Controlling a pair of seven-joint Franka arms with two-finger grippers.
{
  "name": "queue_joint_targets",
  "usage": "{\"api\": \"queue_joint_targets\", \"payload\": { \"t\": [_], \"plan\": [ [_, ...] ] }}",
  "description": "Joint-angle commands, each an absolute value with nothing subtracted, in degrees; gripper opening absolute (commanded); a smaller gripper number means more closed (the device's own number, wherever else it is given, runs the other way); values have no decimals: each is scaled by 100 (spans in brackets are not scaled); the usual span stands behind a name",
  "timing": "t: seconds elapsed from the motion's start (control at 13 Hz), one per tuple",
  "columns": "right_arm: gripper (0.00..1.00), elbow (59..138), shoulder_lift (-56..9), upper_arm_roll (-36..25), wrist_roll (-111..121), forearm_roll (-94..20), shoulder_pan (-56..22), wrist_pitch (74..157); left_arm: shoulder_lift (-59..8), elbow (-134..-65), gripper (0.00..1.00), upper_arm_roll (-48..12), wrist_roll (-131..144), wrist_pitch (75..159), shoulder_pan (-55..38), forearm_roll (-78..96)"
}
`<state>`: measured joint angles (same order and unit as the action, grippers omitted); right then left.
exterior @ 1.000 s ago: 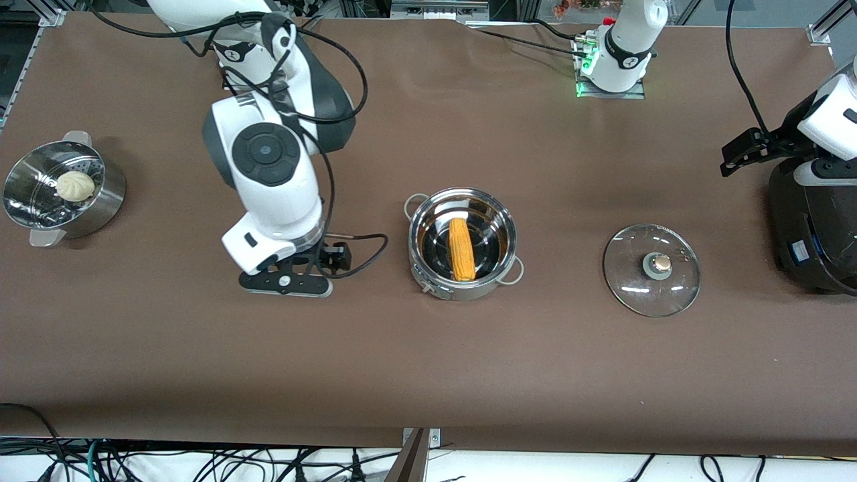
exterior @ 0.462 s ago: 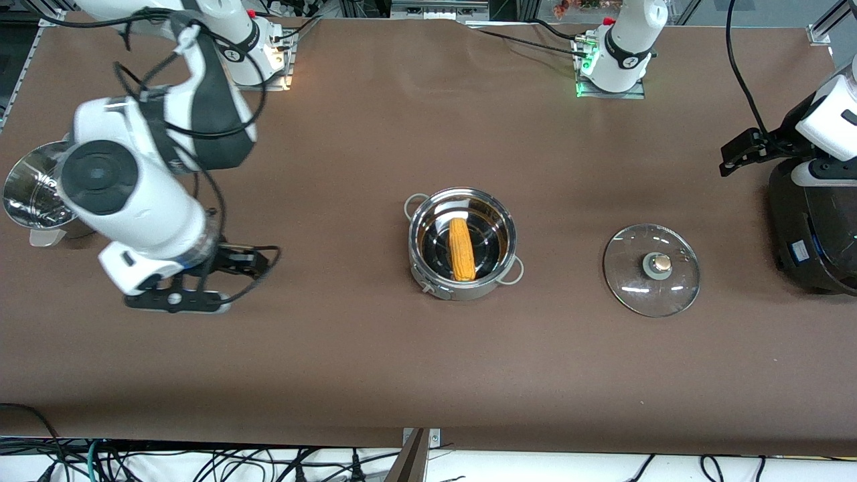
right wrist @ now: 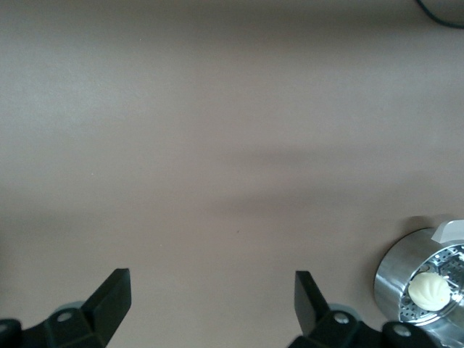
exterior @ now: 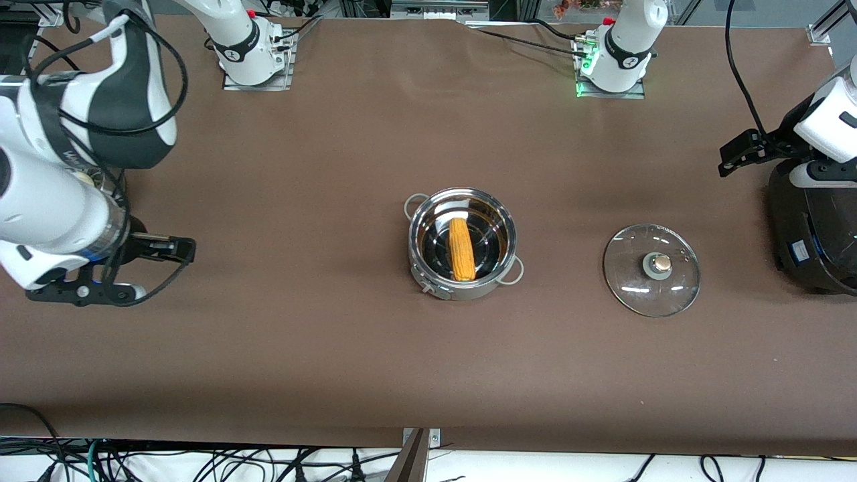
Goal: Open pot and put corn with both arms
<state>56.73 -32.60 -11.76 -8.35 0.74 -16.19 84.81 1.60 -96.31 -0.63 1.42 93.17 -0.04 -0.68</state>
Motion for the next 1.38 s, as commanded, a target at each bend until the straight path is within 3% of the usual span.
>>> {"api": "queue_joint_targets", "payload": {
  "t": [0.0, 0.46, 0.85, 1.15, 1.31],
  "plan": [
    [100, 5757, -3129, -1143, -267, -490, -1031, 8394, 167, -9615, 100, -88, 26, 9255, 44, 62],
    [100, 5835, -2928, -1125, 289, -923, -414, 8148, 158, -9606, 100, -97, 18, 9246, 26, 62],
    [100, 7406, -1690, -1160, -79, -791, -325, 8314, 158, -9606, 100, -88, -9, 9246, 44, 62],
    [100, 8400, -1117, -1151, -26, -782, -220, 8323, 158, -9606, 100, -88, -17, 9246, 44, 62],
    [100, 8368, -1107, -1151, -18, -774, -220, 8315, 158, -9606, 100, -88, -18, 9246, 44, 53]
  ]
}}
